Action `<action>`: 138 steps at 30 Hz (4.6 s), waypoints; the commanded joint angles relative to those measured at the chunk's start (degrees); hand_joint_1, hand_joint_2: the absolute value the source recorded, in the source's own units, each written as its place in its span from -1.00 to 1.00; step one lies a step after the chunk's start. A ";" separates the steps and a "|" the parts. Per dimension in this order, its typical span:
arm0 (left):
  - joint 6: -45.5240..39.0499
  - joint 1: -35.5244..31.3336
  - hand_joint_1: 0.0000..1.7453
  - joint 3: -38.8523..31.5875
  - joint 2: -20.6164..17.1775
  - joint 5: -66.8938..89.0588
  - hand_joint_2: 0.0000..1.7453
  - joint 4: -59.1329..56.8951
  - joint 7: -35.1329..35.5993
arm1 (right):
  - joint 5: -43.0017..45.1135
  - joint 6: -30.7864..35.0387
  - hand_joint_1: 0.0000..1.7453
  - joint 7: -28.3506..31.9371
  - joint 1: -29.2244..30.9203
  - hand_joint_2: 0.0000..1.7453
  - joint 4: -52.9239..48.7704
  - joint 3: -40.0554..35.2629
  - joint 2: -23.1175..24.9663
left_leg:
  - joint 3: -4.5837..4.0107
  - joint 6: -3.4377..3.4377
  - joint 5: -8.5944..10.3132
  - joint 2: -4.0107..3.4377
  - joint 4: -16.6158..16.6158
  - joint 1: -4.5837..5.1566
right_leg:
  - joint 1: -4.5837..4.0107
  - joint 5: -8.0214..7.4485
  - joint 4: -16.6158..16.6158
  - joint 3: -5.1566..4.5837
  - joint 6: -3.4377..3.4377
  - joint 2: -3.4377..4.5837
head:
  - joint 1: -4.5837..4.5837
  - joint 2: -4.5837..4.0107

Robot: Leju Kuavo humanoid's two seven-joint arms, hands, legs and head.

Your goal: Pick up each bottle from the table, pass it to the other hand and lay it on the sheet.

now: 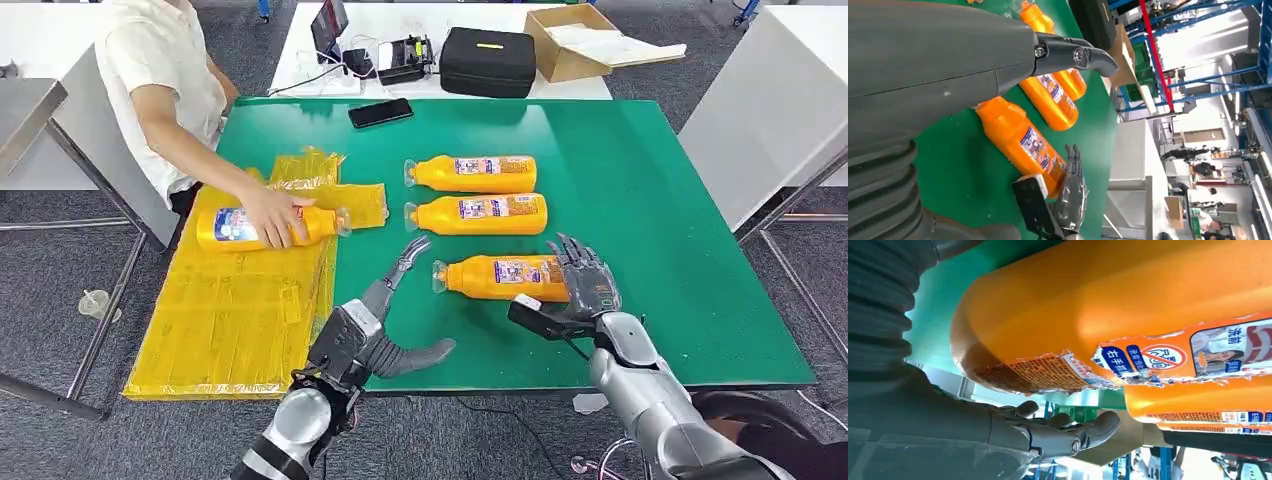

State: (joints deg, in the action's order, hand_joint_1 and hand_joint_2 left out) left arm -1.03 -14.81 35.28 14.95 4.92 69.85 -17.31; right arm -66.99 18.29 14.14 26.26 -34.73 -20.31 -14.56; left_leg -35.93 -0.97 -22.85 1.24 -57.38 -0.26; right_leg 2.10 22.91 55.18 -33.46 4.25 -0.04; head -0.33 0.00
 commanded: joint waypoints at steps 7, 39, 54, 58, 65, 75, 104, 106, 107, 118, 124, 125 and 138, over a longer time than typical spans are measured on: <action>0.58 -2.20 -1.00 1.12 -1.69 -0.06 1.00 -2.52 -0.50 | 5.52 -9.83 1.00 4.24 3.06 1.00 9.79 0.08 -0.35 | 0.19 0.04 -0.09 -0.14 -0.01 -0.07 | -0.11 0.05 -0.04 0.20 -0.26 0.04 | 0.02 0.00; 10.00 4.46 -1.00 -8.25 0.17 -39.37 1.00 -2.57 -2.71 | 41.92 -21.71 1.00 25.86 -8.47 1.00 -13.37 16.70 10.16 | 0.49 0.09 -0.16 -0.50 0.08 -0.11 | -0.16 -0.02 -0.10 0.34 -0.27 0.41 | 0.00 0.00; 15.63 1.27 -1.00 -3.50 -1.20 -43.13 1.00 -8.84 0.45 | 52.10 -19.46 1.00 25.86 -15.31 1.00 -27.06 1.14 18.49 | -0.16 0.06 -0.08 -0.22 0.03 -0.04 | -0.05 0.05 0.01 -0.23 -0.18 0.14 | 0.02 0.00; 15.55 1.38 -1.00 -3.51 -1.27 -43.13 1.00 -8.61 0.48 | 52.38 -19.59 1.00 25.86 -15.25 1.00 -27.20 1.19 18.08 | -0.14 0.06 -0.08 -0.19 0.03 -0.08 | -0.11 0.07 0.00 -0.25 -0.20 0.09 | 0.00 0.00; 17.32 0.45 -1.00 -2.41 -1.20 -45.07 1.00 -8.65 1.57 | 51.00 -19.83 1.00 25.86 -13.62 1.00 -23.17 -4.56 18.25 | -0.04 0.03 -0.18 -0.32 -0.04 -0.13 | -0.13 0.11 -0.01 -0.10 -0.28 0.18 | 0.04 0.00; 9.56 -1.17 -1.00 -3.76 0.02 -40.43 1.00 -7.77 -2.25 | 51.51 -21.18 1.00 25.86 -15.69 1.00 -24.06 -11.36 19.14 | -0.15 0.06 -0.14 -0.20 -0.01 -0.14 | -0.16 0.11 0.00 -0.22 -0.24 0.09 | 0.00 0.00; 8.45 -0.38 1.00 -4.88 0.17 -29.42 1.00 -1.08 -10.17 | 46.16 -25.57 0.84 24.45 -11.30 1.00 -14.71 -13.57 18.94 | -0.11 0.08 -0.18 -0.17 -0.06 -0.16 | -0.18 0.16 0.02 -0.14 -0.32 0.03 | 0.02 0.00; 8.04 -0.49 1.00 -5.19 0.39 -28.14 1.00 -1.47 -10.51 | 45.88 -25.73 0.86 24.15 -11.41 1.00 -14.94 -13.83 18.66 | -0.12 0.07 -0.17 -0.16 -0.04 -0.15 | -0.17 0.15 0.00 -0.16 -0.29 0.03 | 0.02 0.00; 8.13 -0.59 1.00 -5.31 0.42 -28.00 1.00 -1.72 -10.42 | 45.92 -25.72 0.78 24.07 -11.52 1.00 -15.06 -13.68 18.38 | -0.04 0.08 -0.23 -0.19 -0.07 -0.18 | -0.20 0.20 0.02 -0.07 -0.36 0.03 | 0.02 0.00; 5.88 -0.51 1.00 -4.43 0.00 -23.64 1.00 -3.48 -9.33 | 49.00 -23.53 -1.00 21.65 -14.04 1.00 -19.34 -7.15 19.32 | -0.10 0.06 -0.17 -0.14 -0.05 -0.13 | -0.15 0.17 0.02 -0.13 -0.31 0.00 | 0.02 0.00; -18.53 0.78 1.00 -5.52 -3.62 0.56 1.00 3.32 -11.13 | 32.74 15.71 -1.00 19.74 -16.91 1.00 -29.83 8.72 15.50 | -0.34 0.03 -0.02 -0.04 0.03 -0.01 | 0.00 0.07 0.04 -0.41 -0.15 -0.05 | 0.00 0.00; -18.21 0.86 1.00 -5.89 -3.52 0.80 1.00 3.44 -10.98 | 32.38 14.75 -1.00 20.04 -17.05 1.00 -30.08 9.81 15.63 | -0.24 0.04 -0.11 -0.10 -0.05 -0.07 | -0.07 0.13 0.05 -0.29 -0.24 -0.02 | 0.02 0.00; -28.47 -6.25 1.00 -7.14 -7.05 57.10 1.00 -11.68 10.69 | 23.56 21.71 -1.00 25.40 -17.82 1.00 -39.00 32.63 19.82 | -0.23 0.03 -0.02 0.01 0.05 0.00 | 0.00 0.07 -0.01 -0.24 -0.16 -0.08 | 0.04 0.00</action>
State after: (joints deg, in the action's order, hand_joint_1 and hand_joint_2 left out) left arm -38.64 -13.12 28.20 11.15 50.52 72.17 -16.70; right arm -50.05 35.26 39.58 7.85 -73.15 8.62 4.98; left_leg -36.36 -0.96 -22.83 1.25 -57.37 -0.27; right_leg 2.12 22.91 55.20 -33.92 4.26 -0.10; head -0.28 0.00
